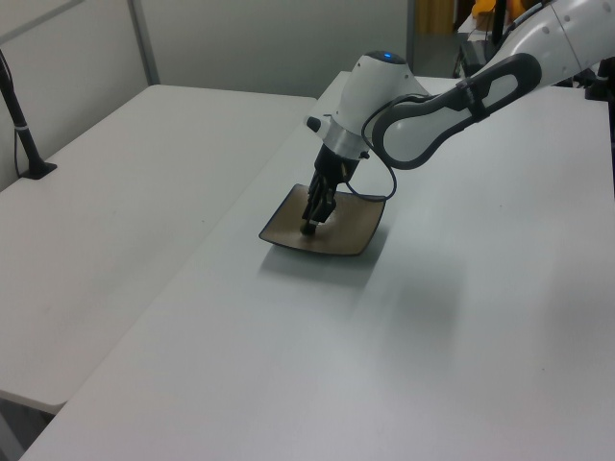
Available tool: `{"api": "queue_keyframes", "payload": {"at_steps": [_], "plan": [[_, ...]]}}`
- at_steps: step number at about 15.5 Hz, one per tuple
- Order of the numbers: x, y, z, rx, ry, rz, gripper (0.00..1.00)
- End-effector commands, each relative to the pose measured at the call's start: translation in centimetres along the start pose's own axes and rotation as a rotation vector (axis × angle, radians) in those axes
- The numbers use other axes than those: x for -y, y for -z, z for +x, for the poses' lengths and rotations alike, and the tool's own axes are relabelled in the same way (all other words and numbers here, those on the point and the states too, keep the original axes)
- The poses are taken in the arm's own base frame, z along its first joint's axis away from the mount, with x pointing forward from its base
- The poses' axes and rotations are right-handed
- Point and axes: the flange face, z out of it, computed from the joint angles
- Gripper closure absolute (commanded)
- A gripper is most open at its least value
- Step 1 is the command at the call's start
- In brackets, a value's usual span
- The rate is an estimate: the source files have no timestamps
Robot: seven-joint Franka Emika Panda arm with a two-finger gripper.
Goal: Strawberries on a ceramic plate
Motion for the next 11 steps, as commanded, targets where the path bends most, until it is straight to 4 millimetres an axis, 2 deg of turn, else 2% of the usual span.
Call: {"api": "queue_keyframes", "payload": {"at_steps": [1, 3, 5, 7, 8, 11], "plan": [[-0.1, 1.7, 0.3, -0.021, -0.005, -0.026, 0.00], [0.4, 4.2, 1.1, -0.038, 0.001, -0.030, 0.00], [0.8, 7.4, 1.0, -0.019, 0.005, -0.033, 0.00], [0.5, 11.5, 0.9, 0.060, 0.000, -0.016, 0.00], [0.2, 14.9, 0.5, 0.126, -0.013, -0.005, 0.00], [-0.9, 21.1, -0.8, 0.215, -0.108, -0.014, 0.00]]}}
